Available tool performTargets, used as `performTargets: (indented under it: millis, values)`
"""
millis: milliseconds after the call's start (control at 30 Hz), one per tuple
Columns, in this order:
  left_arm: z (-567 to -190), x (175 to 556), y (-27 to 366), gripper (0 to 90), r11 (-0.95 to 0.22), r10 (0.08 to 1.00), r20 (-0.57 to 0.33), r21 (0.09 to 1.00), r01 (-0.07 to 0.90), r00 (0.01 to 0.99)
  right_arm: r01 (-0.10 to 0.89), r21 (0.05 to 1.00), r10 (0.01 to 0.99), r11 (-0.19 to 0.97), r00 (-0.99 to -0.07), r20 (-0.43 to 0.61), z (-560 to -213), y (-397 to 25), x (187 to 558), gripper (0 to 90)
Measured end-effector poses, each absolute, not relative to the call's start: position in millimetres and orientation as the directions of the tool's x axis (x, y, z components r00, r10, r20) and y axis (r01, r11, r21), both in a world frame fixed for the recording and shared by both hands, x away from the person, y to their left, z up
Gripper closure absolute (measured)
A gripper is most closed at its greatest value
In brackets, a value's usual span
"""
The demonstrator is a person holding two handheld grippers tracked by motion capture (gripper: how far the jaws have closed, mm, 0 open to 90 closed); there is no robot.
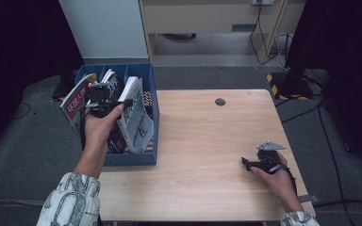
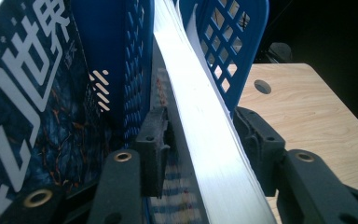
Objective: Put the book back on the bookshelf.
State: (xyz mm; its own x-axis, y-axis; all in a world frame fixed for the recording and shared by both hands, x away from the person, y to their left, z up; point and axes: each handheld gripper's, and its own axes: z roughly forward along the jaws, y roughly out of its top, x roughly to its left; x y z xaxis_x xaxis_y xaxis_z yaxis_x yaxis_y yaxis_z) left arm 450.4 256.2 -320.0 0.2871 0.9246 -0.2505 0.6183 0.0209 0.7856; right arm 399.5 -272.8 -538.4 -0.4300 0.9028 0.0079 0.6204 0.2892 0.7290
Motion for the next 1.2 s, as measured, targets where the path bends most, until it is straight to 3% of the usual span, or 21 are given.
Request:
performTargets:
  millis: [600,867,1200]
  values:
    - [-318.4,457.4,244.1,48.3,-0.016,0.946,-0.197,0.766,0.643,0.258,0.618,0.728,0.899,0.298,-0.438,0.004,-538.4,-272.4,399.5,12.7]
    - [-319.6,456.2,247.3,69.2,-0.055,0.962,-0.132,0.764,0.643,0.239,0.619,0.727,0.898,0.298,-0.44,0.006,-538.4,-272.1,399.4,12.6]
    - [-322.3,445.9,253.5,72.7,-0.023,0.954,-0.163,0.798,0.602,0.253,0.621,0.724,0.898,0.3,-0.441,0.005,-538.3,-272.0,399.3,12.3]
